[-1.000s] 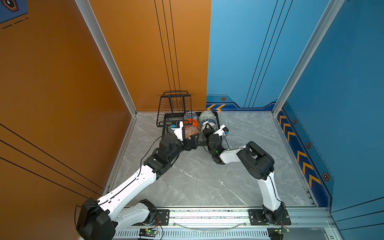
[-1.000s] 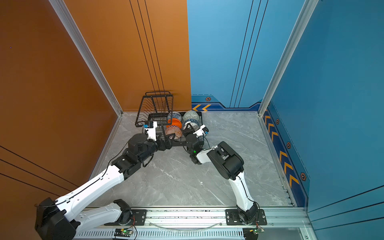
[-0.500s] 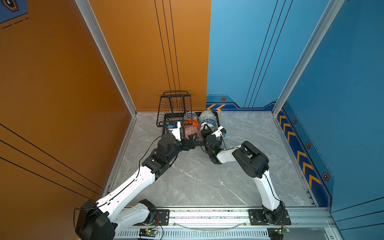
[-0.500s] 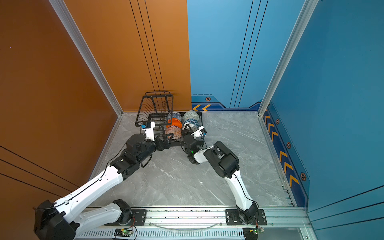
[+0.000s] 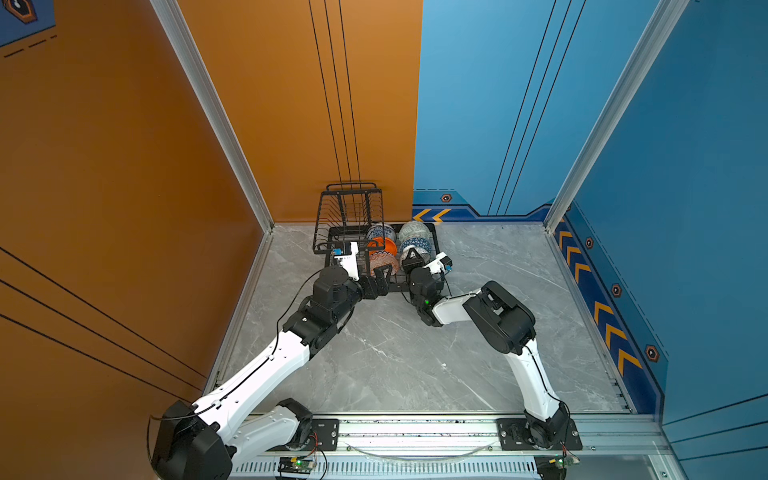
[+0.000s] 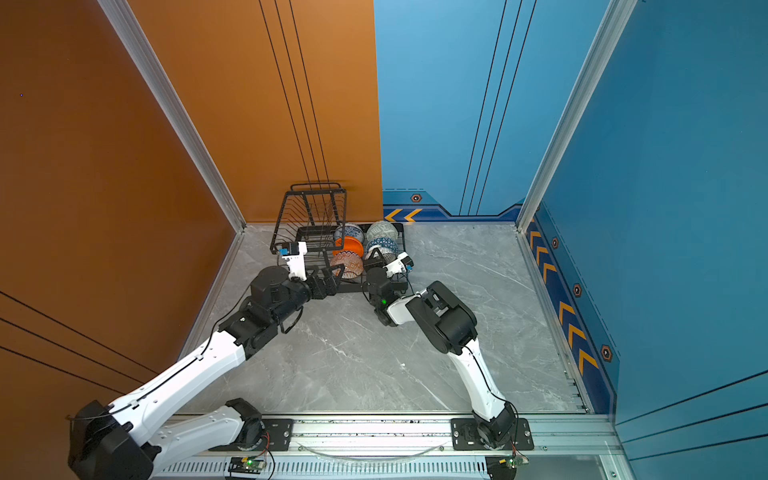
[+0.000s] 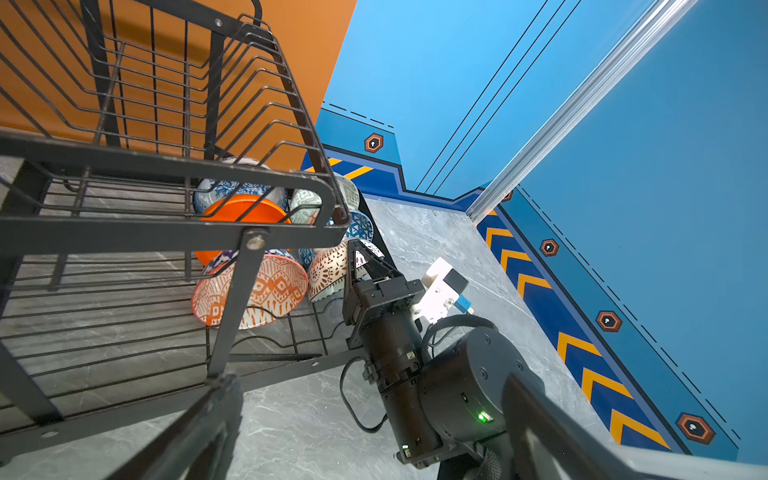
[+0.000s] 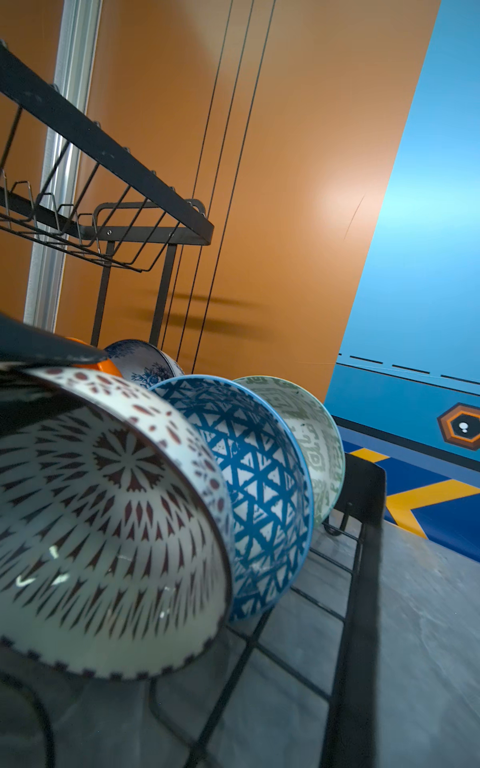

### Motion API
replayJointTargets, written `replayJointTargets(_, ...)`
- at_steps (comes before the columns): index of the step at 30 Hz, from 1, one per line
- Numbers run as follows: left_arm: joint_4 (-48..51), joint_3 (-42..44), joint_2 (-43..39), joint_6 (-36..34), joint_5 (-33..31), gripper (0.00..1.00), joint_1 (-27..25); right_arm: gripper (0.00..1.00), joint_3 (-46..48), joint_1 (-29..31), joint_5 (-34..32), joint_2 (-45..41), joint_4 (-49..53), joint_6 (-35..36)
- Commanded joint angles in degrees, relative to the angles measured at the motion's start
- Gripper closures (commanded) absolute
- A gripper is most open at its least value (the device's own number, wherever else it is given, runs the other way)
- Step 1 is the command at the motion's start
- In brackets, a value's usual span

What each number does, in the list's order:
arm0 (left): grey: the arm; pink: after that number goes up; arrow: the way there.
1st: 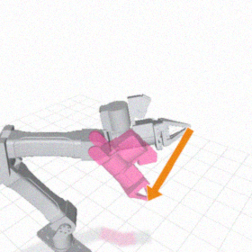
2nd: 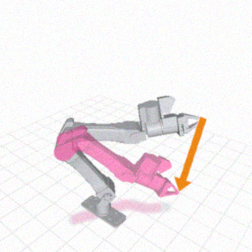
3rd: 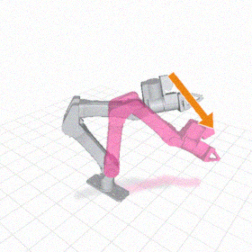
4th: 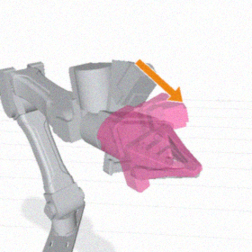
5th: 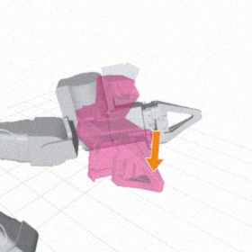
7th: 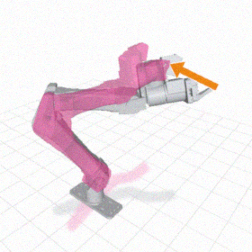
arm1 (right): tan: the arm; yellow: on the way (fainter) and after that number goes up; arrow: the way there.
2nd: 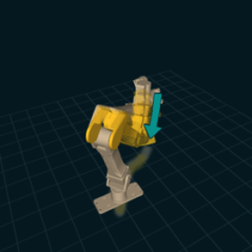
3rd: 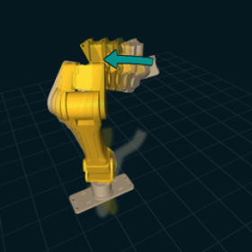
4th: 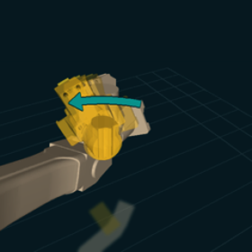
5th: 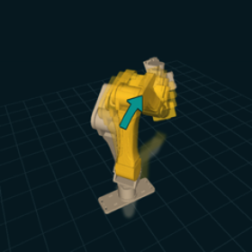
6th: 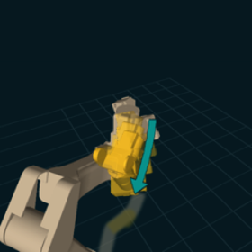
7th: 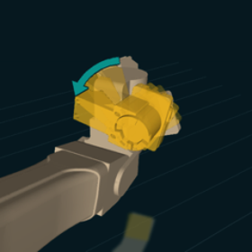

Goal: Load the bowls into the dish rack
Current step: 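Lower the white bowl into the slot beside the blue triangle bowl with the right gripper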

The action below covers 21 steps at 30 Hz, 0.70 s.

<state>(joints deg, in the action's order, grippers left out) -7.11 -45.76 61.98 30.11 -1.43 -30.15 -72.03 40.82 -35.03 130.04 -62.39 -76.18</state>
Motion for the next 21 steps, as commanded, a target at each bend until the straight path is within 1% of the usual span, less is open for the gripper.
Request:
replayJointTargets(1,-1.2,0.6,0.3,0.7,1.3,0.02,0.5,1.00,0.1,-0.2,-2.0,-1.2,3.0,-1.6)
replayJointTargets(4,-1.3,0.7,0.2,0.9,1.4,0.02,0.6,1.00,-0.5,-0.2,-1.1,-0.7,5.0,-2.5)
replayJointTargets(5,-1.3,0.6,0.2,0.9,1.4,0.02,0.6,1.00,-0.9,-2.1,-0.5,-0.4,5.6,-3.0)
replayJointTargets(15,-1.5,0.9,-0.6,0.9,1.3,0.02,0.6,1.00,-3.8,-2.7,2.5,-0.2,14.9,-4.7)
replayJointTargets(18,-1.5,0.9,-0.6,0.9,1.4,0.02,0.6,1.00,-2.7,-2.5,2.5,-0.9,15.7,-6.0)
replayJointTargets(21,-1.6,1.0,-0.7,1.1,1.4,0.02,0.6,1.00,-1.9,-2.3,3.0,-2.6,19.1,-6.5)
